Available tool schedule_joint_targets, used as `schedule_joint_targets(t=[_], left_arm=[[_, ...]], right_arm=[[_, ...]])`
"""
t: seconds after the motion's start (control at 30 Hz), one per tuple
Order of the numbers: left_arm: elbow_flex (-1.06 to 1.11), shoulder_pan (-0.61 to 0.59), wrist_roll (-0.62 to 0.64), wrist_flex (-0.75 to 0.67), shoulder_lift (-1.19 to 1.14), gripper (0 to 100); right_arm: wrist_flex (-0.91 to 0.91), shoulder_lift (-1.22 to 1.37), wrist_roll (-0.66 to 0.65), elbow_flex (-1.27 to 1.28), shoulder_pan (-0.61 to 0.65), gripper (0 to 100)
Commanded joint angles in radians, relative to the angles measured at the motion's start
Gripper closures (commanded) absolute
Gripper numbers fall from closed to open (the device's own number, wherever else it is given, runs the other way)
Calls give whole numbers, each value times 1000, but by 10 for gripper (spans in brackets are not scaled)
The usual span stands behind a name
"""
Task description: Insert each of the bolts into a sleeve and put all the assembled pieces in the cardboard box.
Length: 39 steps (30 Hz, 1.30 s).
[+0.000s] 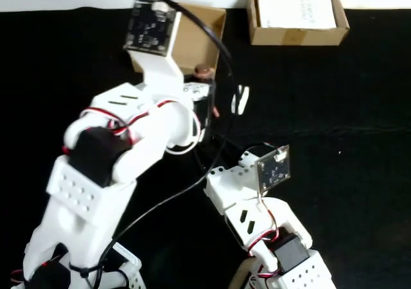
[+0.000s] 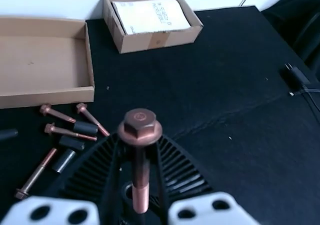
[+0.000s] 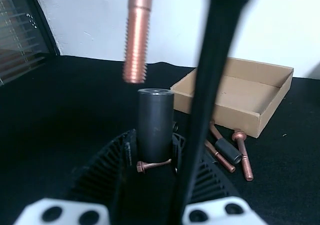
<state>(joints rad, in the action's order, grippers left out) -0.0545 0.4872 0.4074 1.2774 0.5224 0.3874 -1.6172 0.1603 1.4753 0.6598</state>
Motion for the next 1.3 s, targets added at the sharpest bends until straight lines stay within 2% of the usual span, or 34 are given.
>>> schedule_joint_targets(t=[0.0, 0.53, 0.8, 1.27], left_arm=[[21, 8, 5, -61, 2, 991], [31, 8, 2, -71, 1, 991], [147, -1, 0, -78, 8, 991], [145, -1, 0, -80, 5, 991]], right_arm=[[-19, -15, 8, -12, -10, 991], [-19, -15, 8, -12, -10, 991], [-19, -15, 8, -12, -10, 991], [-21, -16, 8, -13, -10, 991]])
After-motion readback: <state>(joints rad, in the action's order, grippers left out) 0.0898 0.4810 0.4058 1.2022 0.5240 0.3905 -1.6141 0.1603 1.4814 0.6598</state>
